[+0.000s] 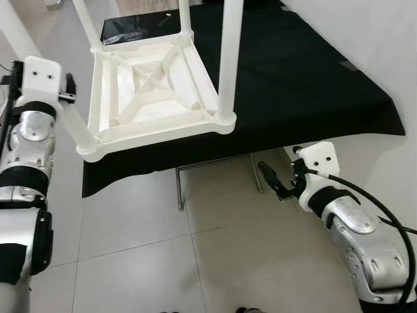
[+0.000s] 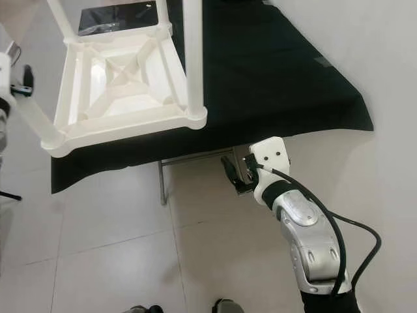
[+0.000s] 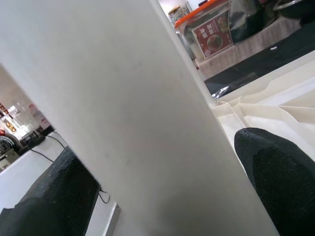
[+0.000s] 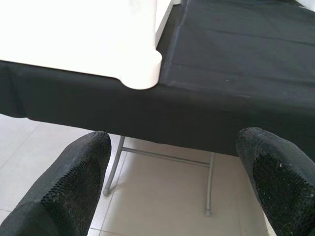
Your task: Building children table
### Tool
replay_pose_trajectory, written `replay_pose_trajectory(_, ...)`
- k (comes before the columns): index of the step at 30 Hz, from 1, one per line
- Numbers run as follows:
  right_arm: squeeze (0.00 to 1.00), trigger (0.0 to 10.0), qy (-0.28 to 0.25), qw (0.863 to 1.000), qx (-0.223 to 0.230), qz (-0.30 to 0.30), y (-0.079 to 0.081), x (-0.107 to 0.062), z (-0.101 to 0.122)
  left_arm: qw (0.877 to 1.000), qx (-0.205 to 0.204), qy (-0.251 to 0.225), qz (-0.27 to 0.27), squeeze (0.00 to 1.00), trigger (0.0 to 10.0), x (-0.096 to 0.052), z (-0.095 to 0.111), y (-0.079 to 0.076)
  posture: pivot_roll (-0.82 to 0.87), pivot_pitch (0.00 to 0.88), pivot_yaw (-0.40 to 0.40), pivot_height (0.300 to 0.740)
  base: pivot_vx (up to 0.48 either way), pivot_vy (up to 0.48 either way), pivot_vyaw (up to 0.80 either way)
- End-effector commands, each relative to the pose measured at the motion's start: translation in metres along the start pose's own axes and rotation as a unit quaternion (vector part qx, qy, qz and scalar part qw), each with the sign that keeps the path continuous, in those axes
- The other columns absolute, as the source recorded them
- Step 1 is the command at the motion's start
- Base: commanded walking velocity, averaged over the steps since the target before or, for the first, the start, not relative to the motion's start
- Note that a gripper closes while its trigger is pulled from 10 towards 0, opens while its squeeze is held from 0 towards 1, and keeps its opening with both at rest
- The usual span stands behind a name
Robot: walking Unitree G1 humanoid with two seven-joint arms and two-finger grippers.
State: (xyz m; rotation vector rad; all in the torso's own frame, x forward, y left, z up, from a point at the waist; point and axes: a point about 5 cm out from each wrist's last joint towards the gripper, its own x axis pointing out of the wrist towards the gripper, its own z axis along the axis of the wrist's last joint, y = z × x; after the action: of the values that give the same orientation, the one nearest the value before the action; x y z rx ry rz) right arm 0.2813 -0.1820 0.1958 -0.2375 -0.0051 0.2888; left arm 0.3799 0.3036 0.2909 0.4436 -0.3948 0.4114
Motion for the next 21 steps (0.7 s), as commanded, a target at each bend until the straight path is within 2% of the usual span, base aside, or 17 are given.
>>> replay_pose_trajectory(1,0.0,10.0,-0.001,1.0,0.006,0.018,0.008,0.002,-0.002,1.0,-0.008,-0.001,0.01,0.0,10.0,-0.004,-0.006,0.004,-0.1,0.153,0.011,0.74,0.0,0.0,0.0)
replay_pose_trajectory(2,0.0,10.0,-0.001,1.0,0.006,0.018,0.008,0.002,-0.002,1.0,-0.008,-0.001,0.01,0.0,10.0,-0.004,-0.006,0.004,-0.1,0.153,0.011,0.74,0.0,0.0,0.0)
replay_pose_trajectory(4,0.0,10.0,-0.003,1.0,0.008,0.021,0.01,0.003,-0.003,0.999,-0.037,-0.03,-0.007,0.0,10.0,-0.007,0.001,-0.01,-0.1,0.148,0.011,0.74,0.0,0.0,0.0)
replay_pose_trajectory(7,0.0,10.0,-0.003,1.0,0.009,0.022,0.011,0.003,-0.004,0.998,-0.046,-0.041,-0.014,0.0,10.0,-0.009,0.004,-0.015,-0.1,0.148,0.011,0.74,0.0,0.0,0.0)
replay_pose_trajectory(10,0.0,10.0,-0.001,1.0,0.01,0.022,0.012,0.003,-0.006,0.994,-0.076,-0.072,-0.036,0.0,10.0,-0.018,0.011,-0.03,-0.09,0.145,0.017,0.74,0.0,0.0,0.0)
replay_pose_trajectory(13,0.0,10.0,0.004,1.0,0.009,0.026,0.015,0.002,-0.012,0.986,-0.113,-0.094,-0.072,0.0,10.0,-0.056,0.018,-0.054,-0.08,0.144,0.026,0.74,0.0,0.0,0.0)
replay_pose_trajectory(14,0.0,10.0,0.004,1.0,0.009,0.026,0.015,0.002,-0.012,0.986,-0.113,-0.094,-0.072,0.0,10.0,-0.056,0.018,-0.054,-0.08,0.144,0.026,0.74,0.0,0.0,0.0)
replay_pose_trajectory(17,0.0,10.0,0.007,0.999,0.005,0.033,0.019,0.002,-0.016,0.984,-0.138,-0.074,-0.091,0.0,10.0,-0.092,0.016,-0.066,-0.07,0.142,0.027,0.74,0.0,0.0,0.0)
replay_pose_trajectory(18,0.0,10.0,0.007,0.999,0.005,0.033,0.019,0.002,-0.016,0.984,-0.138,-0.074,-0.091,0.0,10.0,-0.092,0.016,-0.066,-0.07,0.142,0.027,0.74,0.0,0.0,0.0)
replay_pose_trajectory(20,0.0,10.0,0.011,0.999,0.001,0.042,0.024,0.002,-0.02,0.979,-0.15,-0.048,-0.128,0.0,10.0,-0.127,0.013,-0.081,-0.06,0.141,0.029,0.74,0.0,0.0,0.0)
replay_pose_trajectory(21,0.0,10.0,0.013,0.999,-0.001,0.046,0.026,0.002,-0.021,0.977,-0.152,-0.04,-0.141,0.0,10.0,-0.14,0.011,-0.085,-0.06,0.141,0.029,0.74,0.0,0.0,0.0)
